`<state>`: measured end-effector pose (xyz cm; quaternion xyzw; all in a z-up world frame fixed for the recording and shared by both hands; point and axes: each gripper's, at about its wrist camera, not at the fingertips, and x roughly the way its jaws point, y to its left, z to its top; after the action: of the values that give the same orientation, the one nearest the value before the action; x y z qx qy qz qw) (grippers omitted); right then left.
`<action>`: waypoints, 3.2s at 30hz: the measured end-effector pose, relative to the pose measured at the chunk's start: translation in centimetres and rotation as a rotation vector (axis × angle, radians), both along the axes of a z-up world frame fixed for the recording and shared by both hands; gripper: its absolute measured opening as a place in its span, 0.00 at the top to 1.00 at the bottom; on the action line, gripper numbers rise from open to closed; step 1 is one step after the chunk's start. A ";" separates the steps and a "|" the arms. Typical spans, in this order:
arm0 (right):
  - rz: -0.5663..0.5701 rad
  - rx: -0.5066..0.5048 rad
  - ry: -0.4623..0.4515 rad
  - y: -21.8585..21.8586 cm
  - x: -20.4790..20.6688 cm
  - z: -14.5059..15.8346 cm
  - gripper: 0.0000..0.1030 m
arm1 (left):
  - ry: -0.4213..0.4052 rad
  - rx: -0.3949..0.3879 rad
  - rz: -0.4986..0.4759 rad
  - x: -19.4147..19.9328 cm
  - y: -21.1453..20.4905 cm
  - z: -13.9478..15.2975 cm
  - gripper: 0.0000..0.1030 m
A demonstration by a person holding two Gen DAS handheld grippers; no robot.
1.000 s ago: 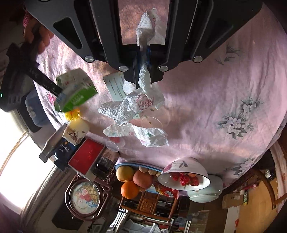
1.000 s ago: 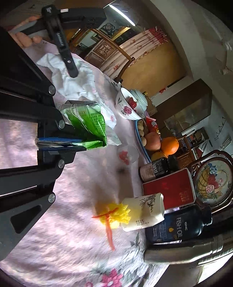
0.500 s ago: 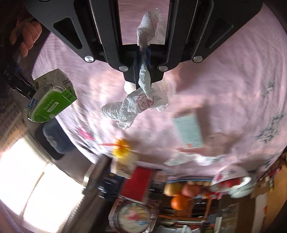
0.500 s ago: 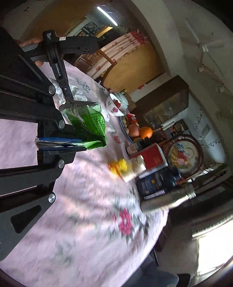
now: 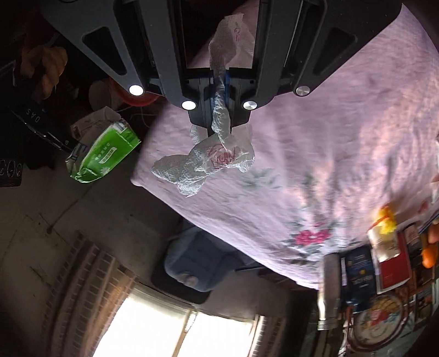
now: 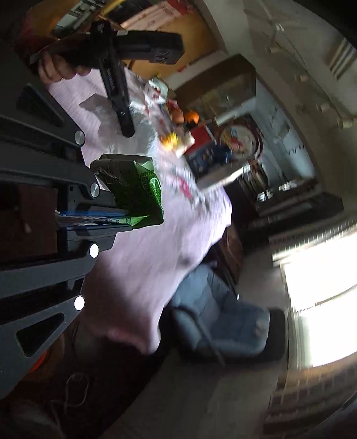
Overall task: Collect trash
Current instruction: 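Carry tissue and green pouch to the red basket and open both tools, then bring both open tools back over the table, then grasp the AstraZeneca medicine box with the left tool while the right tool grasps the yellow flower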
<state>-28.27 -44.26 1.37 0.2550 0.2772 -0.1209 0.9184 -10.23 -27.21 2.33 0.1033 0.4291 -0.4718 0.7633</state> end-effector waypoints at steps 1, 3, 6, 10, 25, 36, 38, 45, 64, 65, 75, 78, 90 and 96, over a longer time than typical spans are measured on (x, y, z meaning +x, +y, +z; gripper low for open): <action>-0.031 -0.007 0.021 -0.8 -1.6 -0.5 0.95 | 0.006 -0.002 -0.032 -1.1 -1.3 -0.2 0.94; -0.076 -0.016 0.048 -1.7 -3.8 -1.1 0.95 | 0.027 -0.004 -0.109 -3.6 -4.1 -1.0 0.94; -0.146 -0.010 0.080 -3.2 -7.5 -2.7 0.95 | 0.058 0.026 -0.213 -7.2 -8.0 -2.7 0.94; -0.230 0.026 0.106 -5.4 -11.1 -5.3 0.95 | 0.095 0.099 -0.332 -11.8 -12.3 -6.1 0.90; -0.285 0.106 0.184 -8.1 -14.6 -11.1 0.95 | 0.099 0.246 -0.428 -16.0 -13.6 -12.3 0.11; -0.228 -0.011 0.207 -4.9 -13.2 -8.8 0.26 | -0.051 0.195 -0.272 -12.4 -9.8 -7.8 0.10; -0.227 -0.020 0.164 -4.5 -13.1 -7.7 0.19 | -0.087 0.185 -0.235 -11.4 -8.7 -6.6 0.10; -0.130 0.031 0.058 -3.7 -8.8 -5.1 0.13 | -0.200 0.139 -0.067 -6.6 -3.3 -2.3 0.07; 0.292 -0.056 0.039 8.9 11.2 1.4 0.06 | -0.192 0.277 0.737 21.4 20.6 0.3 0.07; 0.310 -0.058 0.041 9.6 12.0 1.6 0.06 | -0.155 0.271 0.769 22.7 21.8 -0.1 0.06; 0.408 -0.043 0.080 14.5 24.6 1.5 0.06 | -0.022 0.239 0.758 28.1 24.4 -5.3 0.06; 0.412 -0.034 0.098 15.5 28.9 0.7 0.06 | -0.050 0.322 0.756 28.6 23.3 -6.3 0.06; 0.357 0.077 0.169 17.1 45.6 -3.5 0.05 | -0.037 0.372 0.768 29.0 23.2 -7.4 0.05; 0.339 0.061 0.213 17.4 48.8 -6.6 0.05 | -0.038 0.372 0.770 29.1 23.2 -7.5 0.05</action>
<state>20.50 -26.85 -5.21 0.2183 0.4152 0.0175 0.8829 18.91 -4.04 -5.18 0.0800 0.5001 -0.0650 0.8598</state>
